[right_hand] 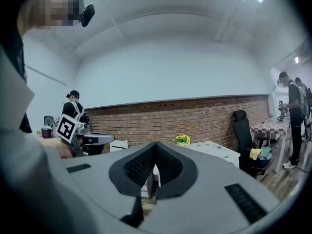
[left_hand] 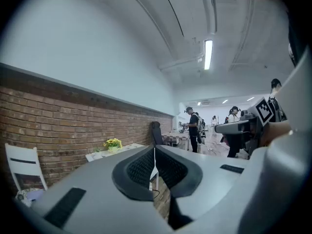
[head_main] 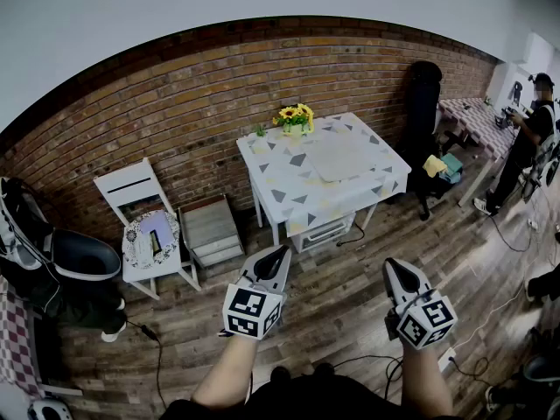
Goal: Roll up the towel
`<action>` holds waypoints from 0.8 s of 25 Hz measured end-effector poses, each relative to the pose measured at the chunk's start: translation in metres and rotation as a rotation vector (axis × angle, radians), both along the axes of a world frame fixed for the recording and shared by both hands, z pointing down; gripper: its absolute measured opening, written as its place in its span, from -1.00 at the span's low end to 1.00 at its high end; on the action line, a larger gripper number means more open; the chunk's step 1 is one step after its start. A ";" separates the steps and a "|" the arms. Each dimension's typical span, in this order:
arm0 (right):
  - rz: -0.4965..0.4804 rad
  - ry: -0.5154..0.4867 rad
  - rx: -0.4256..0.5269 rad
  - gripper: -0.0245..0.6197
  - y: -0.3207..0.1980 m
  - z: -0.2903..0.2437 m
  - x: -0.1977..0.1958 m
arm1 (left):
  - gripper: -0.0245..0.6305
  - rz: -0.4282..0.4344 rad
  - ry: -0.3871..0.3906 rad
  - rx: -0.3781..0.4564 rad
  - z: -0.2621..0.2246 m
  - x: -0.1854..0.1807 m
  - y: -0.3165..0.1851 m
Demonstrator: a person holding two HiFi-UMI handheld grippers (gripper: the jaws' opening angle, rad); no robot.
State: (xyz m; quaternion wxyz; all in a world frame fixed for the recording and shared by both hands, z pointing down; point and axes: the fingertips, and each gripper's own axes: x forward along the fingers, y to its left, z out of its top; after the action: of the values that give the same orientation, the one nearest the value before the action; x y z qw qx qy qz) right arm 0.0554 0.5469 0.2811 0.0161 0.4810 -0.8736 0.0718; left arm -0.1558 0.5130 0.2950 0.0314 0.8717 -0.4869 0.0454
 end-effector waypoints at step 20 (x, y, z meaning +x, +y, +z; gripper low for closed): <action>-0.110 0.013 -0.050 -0.88 0.009 0.030 0.066 | -0.86 -0.013 -0.042 -0.044 0.011 0.076 0.004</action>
State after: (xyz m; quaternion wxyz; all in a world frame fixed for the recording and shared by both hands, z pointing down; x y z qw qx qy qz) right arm 0.1209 0.5564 0.3107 0.0376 0.4323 -0.8965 0.0898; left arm -0.0796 0.5168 0.3058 0.0408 0.8664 -0.4921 0.0743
